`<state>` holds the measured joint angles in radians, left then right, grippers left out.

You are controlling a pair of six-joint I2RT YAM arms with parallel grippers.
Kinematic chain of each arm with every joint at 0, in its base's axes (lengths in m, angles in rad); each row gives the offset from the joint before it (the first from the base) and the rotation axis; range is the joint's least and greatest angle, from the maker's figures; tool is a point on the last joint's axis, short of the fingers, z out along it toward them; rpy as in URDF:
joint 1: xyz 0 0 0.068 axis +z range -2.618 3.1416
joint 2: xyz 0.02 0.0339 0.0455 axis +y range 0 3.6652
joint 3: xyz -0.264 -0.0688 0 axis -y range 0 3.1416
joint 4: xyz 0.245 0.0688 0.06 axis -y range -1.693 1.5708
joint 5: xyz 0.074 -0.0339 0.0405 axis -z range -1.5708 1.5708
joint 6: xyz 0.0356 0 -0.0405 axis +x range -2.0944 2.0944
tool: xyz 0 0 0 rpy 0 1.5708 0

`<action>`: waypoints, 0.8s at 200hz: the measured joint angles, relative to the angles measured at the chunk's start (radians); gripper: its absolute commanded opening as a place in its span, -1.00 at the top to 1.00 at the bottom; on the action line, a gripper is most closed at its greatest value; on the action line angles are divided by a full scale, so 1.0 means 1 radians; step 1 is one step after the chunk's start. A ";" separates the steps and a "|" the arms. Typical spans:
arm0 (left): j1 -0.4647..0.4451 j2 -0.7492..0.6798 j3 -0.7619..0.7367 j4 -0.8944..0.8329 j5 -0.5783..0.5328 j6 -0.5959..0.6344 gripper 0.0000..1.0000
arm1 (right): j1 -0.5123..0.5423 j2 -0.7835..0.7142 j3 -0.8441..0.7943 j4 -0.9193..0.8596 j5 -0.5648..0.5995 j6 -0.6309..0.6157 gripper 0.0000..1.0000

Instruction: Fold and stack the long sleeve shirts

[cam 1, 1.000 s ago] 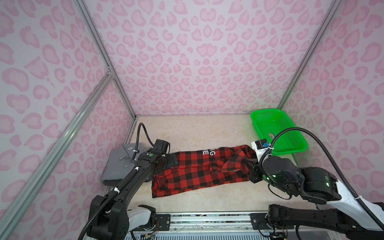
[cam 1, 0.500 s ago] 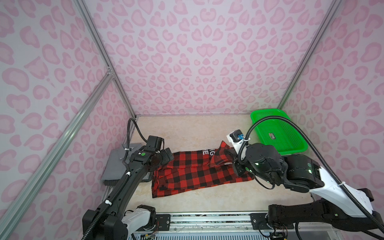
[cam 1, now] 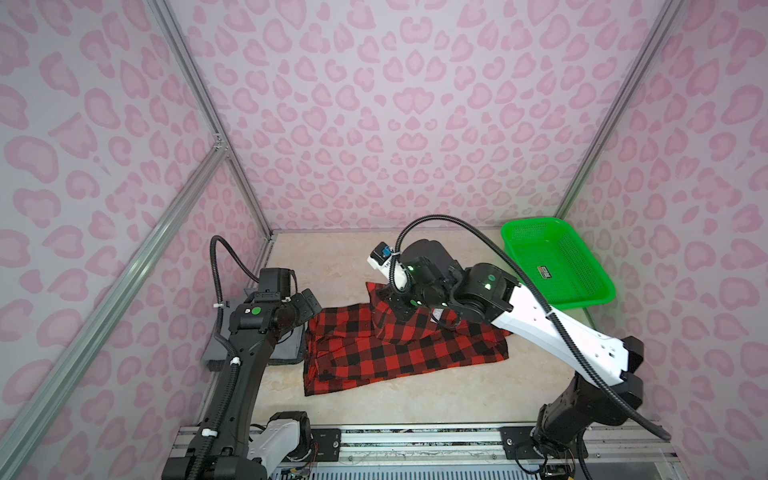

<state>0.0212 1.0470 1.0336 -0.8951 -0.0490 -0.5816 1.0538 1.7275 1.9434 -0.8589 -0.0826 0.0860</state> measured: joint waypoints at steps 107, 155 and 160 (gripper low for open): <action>0.056 -0.105 -0.078 0.008 -0.006 0.005 -0.96 | -0.002 0.443 0.247 -0.002 -0.175 0.001 1.00; 0.057 -0.122 -0.103 0.039 -0.003 0.006 -0.96 | -0.029 0.595 0.388 -0.005 -0.187 0.034 1.00; 0.057 -0.122 -0.104 0.041 -0.003 0.006 -0.96 | -0.031 0.612 0.402 -0.005 -0.188 0.035 1.00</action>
<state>0.0784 0.9245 0.9298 -0.8539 -0.0517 -0.5758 1.0233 2.3398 2.3455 -0.8639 -0.2703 0.1207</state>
